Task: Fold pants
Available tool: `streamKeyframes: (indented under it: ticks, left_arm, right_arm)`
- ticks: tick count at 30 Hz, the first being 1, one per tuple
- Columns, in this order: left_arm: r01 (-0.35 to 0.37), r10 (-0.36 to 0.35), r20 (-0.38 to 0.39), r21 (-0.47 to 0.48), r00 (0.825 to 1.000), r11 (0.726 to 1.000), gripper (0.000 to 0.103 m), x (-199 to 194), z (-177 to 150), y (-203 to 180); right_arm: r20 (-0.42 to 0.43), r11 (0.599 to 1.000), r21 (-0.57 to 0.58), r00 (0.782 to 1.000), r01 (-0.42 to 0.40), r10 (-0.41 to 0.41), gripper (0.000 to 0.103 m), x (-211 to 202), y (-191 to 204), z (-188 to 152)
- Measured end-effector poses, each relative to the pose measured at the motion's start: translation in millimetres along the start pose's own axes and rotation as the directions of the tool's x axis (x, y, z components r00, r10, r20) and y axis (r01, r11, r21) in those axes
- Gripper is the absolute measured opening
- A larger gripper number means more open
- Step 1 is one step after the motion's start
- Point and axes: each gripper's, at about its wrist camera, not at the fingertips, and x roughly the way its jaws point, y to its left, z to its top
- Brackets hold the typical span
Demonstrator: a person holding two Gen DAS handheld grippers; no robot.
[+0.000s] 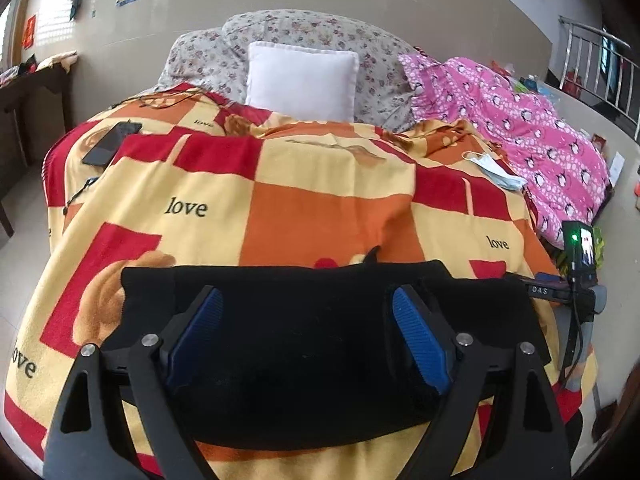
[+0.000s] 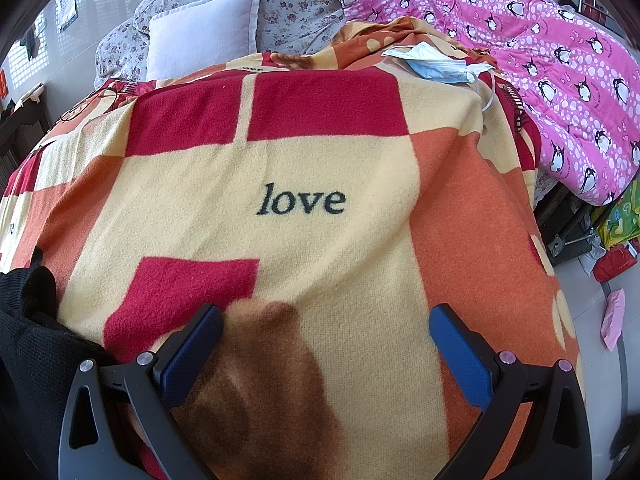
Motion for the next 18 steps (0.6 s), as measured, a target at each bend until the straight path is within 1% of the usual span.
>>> streamKeyframes:
  ticks: [4,6,8,11,14,17,18]
  left_arm:
    - [0.014,-0.016,0.022,0.08,1.0,0.997,0.088,-8,-5,-17]
    - [0.034,-0.034,0.003,0.104,0.999,0.994,0.088,-6,-7,-22]
    - [0.064,-0.063,-0.008,0.098,0.998,0.993,0.088,-4,-8,-20]
    - [0.101,-0.101,-0.004,0.102,0.995,0.99,0.088,-4,-9,-20]
    - [0.117,-0.117,-0.007,0.093,0.993,0.989,0.088,-2,-8,-20]
    - [0.156,-0.155,-0.015,0.082,0.988,0.984,0.088,-3,-6,-20]
    - [0.153,-0.152,-0.018,0.077,0.988,0.985,0.088,-2,-5,-20]
  right_arm:
    - [0.0,1.0,0.0,1.0,0.0,0.0,0.102,0,0,0]
    - [0.0,1.0,0.0,1.0,0.0,0.0,0.102,0,0,0]
    - [0.0,1.0,0.0,1.0,0.0,0.0,0.102,0,0,0]
    - [0.0,1.0,0.0,1.0,0.0,0.0,0.102,0,0,0]
    - [0.0,1.0,0.0,1.0,0.0,0.0,0.102,0,0,0]
    - [0.0,1.0,0.0,1.0,0.0,0.0,0.102,0,0,0]
    - [0.0,1.0,0.0,1.0,0.0,0.0,0.102,0,0,0]
